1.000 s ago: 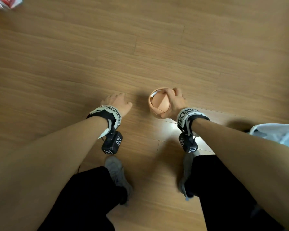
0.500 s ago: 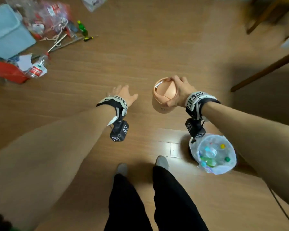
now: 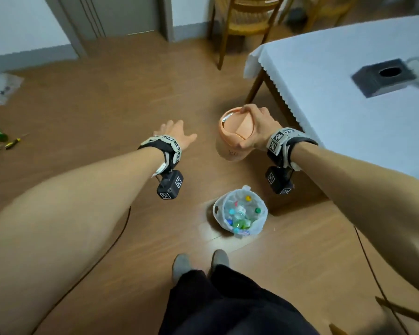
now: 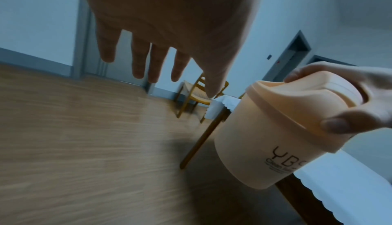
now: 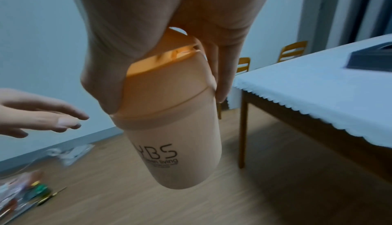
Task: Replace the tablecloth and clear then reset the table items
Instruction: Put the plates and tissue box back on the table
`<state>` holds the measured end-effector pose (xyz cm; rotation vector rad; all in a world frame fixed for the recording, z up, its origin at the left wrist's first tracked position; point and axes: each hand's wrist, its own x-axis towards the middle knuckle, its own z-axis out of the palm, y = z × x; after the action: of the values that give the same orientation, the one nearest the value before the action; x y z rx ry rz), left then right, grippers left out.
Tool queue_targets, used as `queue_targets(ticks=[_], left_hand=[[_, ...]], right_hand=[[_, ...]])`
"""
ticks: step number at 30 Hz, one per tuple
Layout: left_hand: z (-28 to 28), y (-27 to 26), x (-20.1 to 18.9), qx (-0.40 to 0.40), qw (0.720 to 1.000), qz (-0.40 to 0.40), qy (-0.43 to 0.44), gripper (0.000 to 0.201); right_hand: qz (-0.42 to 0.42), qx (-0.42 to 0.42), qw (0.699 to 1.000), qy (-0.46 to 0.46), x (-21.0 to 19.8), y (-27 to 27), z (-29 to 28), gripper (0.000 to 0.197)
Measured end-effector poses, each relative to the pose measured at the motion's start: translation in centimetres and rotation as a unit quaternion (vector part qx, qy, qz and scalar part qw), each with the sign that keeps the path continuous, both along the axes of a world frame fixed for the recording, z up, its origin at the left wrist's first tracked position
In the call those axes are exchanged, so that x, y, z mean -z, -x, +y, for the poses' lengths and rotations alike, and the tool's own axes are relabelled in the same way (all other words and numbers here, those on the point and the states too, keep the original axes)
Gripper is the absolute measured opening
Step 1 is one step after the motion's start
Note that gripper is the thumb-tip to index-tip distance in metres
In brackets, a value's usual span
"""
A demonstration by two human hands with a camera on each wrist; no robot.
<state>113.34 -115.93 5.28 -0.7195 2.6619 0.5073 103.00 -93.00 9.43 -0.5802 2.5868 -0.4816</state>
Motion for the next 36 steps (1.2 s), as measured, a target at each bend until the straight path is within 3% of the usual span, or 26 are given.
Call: queue_targets(ticks=[9, 17, 26, 36], left_hand=[[13.8, 16.0, -3.9, 0.133, 0.988, 0.053, 0.050, 0.063], [26.0, 29.7, -4.4, 0.100, 0.991, 0.040, 0.074, 0.065], [30.6, 36.4, -6.0, 0.062, 0.992, 0.018, 0.107, 0.062], [35.4, 42.2, -4.9, 0.050, 0.994, -0.020, 0.098, 0.061]], right_hand=[[0.067, 0.106, 0.991, 0.036, -2.5, 11.9, 18.4, 0.091], [0.067, 0.067, 0.995, 0.026, -1.3, 28.5, 30.6, 0.090], [0.038, 0.007, 0.999, 0.029, -1.2, 40.8, 35.0, 0.088], [0.012, -0.064, 0.997, 0.048, 2.3, 46.2, 36.8, 0.095]])
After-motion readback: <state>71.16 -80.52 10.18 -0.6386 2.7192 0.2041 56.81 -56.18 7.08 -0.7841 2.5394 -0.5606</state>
